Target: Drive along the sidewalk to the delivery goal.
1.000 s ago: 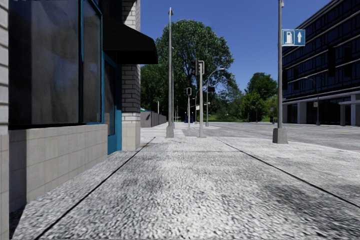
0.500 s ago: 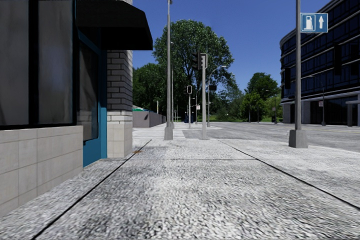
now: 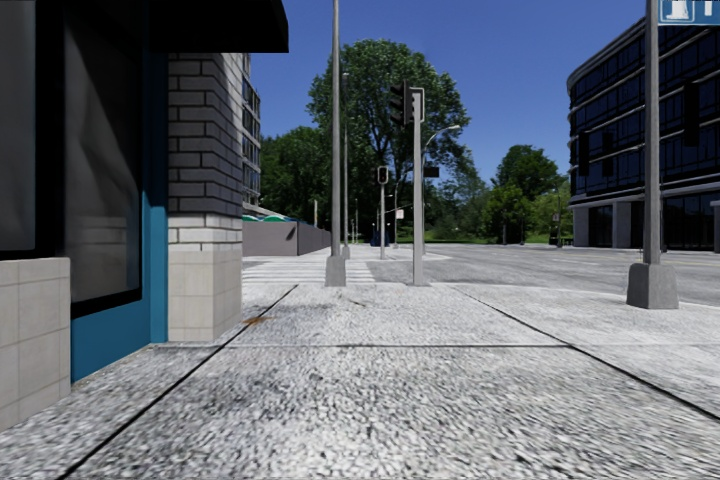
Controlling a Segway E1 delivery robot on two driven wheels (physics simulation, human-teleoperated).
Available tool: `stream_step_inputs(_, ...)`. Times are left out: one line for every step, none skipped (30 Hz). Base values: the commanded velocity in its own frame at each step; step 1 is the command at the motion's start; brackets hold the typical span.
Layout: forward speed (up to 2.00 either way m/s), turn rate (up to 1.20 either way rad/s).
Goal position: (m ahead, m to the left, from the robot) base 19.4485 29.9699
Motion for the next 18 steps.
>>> stream_step_inputs(2.00,0.00)
stream_step_inputs(2.00,0.00)
stream_step_inputs(2.00,0.00)
stream_step_inputs(2.00,0.00)
stream_step_inputs(2.00,0.00)
stream_step_inputs(2.00,0.00)
stream_step_inputs(2.00,0.00)
stream_step_inputs(2.00,0.00)
stream_step_inputs(2.00,0.00)
stream_step_inputs(2.00,0.00)
stream_step_inputs(2.00,0.00)
stream_step_inputs(2.00,0.00)
stream_step_inputs(2.00,0.00)
stream_step_inputs(2.00,0.00)
stream_step_inputs(2.00,0.06)
stream_step_inputs(2.00,0.06)
stream_step_inputs(2.00,0.11)
stream_step_inputs(2.00,0.17)
